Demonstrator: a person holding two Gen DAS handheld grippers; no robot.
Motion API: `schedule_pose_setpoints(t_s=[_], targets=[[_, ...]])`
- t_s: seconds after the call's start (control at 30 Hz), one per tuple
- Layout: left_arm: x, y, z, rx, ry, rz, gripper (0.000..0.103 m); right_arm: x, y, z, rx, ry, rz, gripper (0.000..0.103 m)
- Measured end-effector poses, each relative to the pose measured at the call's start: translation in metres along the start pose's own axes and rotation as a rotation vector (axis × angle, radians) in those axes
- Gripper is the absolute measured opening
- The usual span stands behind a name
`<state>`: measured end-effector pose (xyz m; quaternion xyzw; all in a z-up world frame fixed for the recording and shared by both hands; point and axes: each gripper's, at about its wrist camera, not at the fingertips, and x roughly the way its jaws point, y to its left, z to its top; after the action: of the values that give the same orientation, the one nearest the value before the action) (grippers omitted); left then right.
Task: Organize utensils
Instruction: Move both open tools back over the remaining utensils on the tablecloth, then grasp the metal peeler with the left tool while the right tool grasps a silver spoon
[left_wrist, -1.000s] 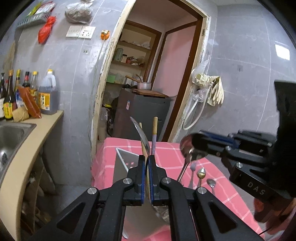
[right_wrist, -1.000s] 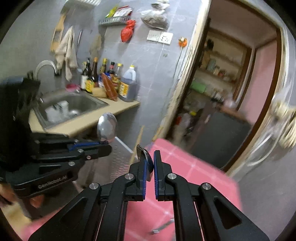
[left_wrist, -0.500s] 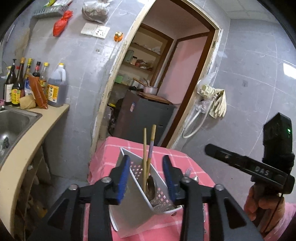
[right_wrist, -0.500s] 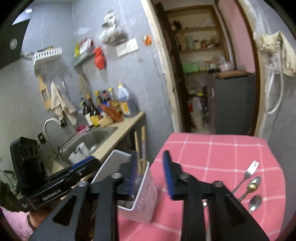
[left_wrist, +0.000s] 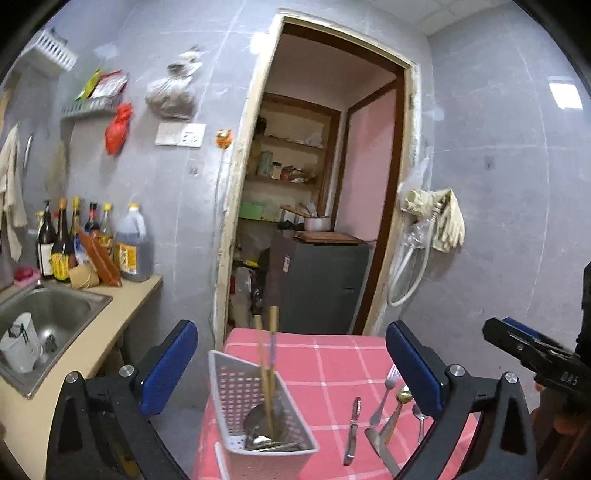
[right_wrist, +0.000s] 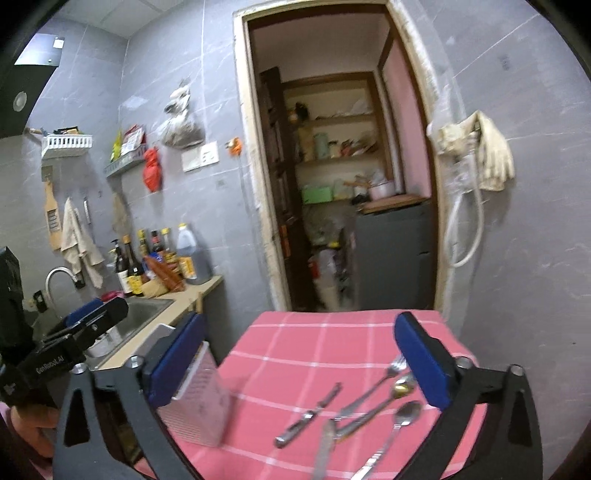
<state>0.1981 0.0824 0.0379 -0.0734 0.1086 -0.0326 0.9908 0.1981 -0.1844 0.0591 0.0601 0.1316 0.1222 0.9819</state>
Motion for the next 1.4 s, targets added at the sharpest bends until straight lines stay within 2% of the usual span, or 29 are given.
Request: schedule_pose_setpoints(t_s=[0.17, 0.37, 0.73, 0.83, 0.97, 1.07, 1.27, 1.37, 1.4], targets=[[0.003, -0.036, -0.008, 0.057, 0.016, -0.033, 0.103, -0.020, -0.029, -0.007, -0.004, -0.004, -0.055, 0.102], [0.011, -0.072, -0.023, 0.074, 0.050, -0.067, 0.103, -0.029, -0.063, -0.016, -0.018, 0.013, -0.099, 0.102], [0.037, -0.116, -0.060, 0.108, 0.089, -0.034, 0.103, -0.001, -0.122, -0.045, 0.014, 0.108, -0.118, 0.102], [0.052, -0.123, -0.071, 0.113, 0.130, -0.028, 0.103, 0.016, -0.136, -0.055, 0.031, 0.154, -0.104, 0.102], [0.083, -0.132, -0.092, 0.144, 0.258, -0.056, 0.103, 0.045, -0.159, -0.073, 0.077, 0.263, -0.058, 0.102], [0.101, -0.130, -0.104, 0.135, 0.325, -0.065, 0.103, 0.068, -0.174, -0.088, 0.118, 0.328, -0.014, 0.102], [0.137, -0.119, -0.123, 0.108, 0.441, -0.034, 0.102, 0.110, -0.186, -0.116, 0.193, 0.449, 0.070, 0.100], [0.157, -0.114, -0.129, 0.111, 0.511, -0.009, 0.096, 0.132, -0.186, -0.131, 0.215, 0.508, 0.114, 0.092], [0.166, -0.112, -0.133, 0.103, 0.549, -0.018, 0.091, 0.137, -0.186, -0.134, 0.225, 0.519, 0.129, 0.089]])
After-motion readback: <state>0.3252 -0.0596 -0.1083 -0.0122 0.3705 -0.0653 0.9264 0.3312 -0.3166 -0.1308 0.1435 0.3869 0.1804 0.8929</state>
